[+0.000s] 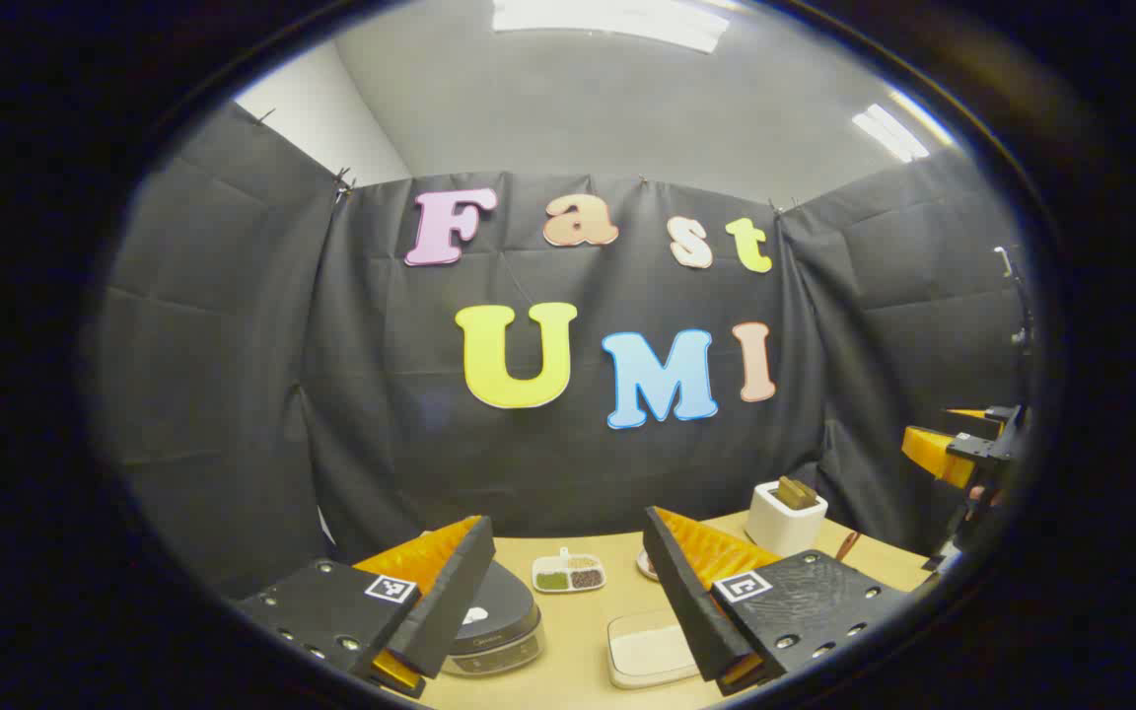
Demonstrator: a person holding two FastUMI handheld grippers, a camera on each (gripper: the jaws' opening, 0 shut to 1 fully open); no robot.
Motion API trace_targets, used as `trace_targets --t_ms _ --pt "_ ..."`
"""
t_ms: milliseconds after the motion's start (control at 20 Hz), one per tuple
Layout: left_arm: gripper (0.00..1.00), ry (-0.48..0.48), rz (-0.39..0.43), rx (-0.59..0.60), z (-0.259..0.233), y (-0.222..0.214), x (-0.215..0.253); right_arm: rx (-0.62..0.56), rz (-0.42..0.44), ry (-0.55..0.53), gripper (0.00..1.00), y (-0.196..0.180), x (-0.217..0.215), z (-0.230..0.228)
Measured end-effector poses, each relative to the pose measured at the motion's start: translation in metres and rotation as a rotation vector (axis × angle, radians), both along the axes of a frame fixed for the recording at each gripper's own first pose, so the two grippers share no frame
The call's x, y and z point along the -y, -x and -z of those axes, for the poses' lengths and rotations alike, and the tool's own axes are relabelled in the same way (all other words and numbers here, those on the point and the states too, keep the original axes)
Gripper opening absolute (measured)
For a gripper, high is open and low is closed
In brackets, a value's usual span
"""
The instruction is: Close the left gripper, press the button to open the rice cooker; take a wooden spoon from the chopstick holder with the right hand, scoop a spoonful of rice and pour it into the rice cooker, then put the wooden spoon back into the chopstick holder.
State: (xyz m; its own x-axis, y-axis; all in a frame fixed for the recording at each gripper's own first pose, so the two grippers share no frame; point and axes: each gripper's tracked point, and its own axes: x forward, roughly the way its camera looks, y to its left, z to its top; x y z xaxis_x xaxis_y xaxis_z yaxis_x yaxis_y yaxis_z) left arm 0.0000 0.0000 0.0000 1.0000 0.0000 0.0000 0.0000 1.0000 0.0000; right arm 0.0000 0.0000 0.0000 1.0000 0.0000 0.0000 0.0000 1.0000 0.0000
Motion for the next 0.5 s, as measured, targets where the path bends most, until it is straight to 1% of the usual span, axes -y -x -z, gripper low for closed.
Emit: trace_targets --t_ms 100,150,250,300,500 --pt "0.93 -0.003 0.004 0.005 -0.001 0.001 0.002 -0.004 -0.005 0.0 0.98 -0.001 -0.001 0.002" --pt "0.92 -0.008 0.0 0.005 0.0 0.001 0.002 -0.005 -0.004 0.002 0.98 -0.001 0.0 0.002" --pt "0.93 -0.017 -0.017 -0.001 0.003 0.001 -0.001 -0.012 -0.004 -0.003 0.98 0.0 0.003 0.006" --pt "0.92 -0.016 -0.023 -0.008 0.005 0.003 0.001 -0.016 -0.006 -0.007 0.98 -0.001 0.004 0.007" --pt "0.92 -0.008 -0.032 -0.024 0.007 0.007 0.015 -0.03 -0.008 -0.005 0.98 -0.005 0.019 0.012"
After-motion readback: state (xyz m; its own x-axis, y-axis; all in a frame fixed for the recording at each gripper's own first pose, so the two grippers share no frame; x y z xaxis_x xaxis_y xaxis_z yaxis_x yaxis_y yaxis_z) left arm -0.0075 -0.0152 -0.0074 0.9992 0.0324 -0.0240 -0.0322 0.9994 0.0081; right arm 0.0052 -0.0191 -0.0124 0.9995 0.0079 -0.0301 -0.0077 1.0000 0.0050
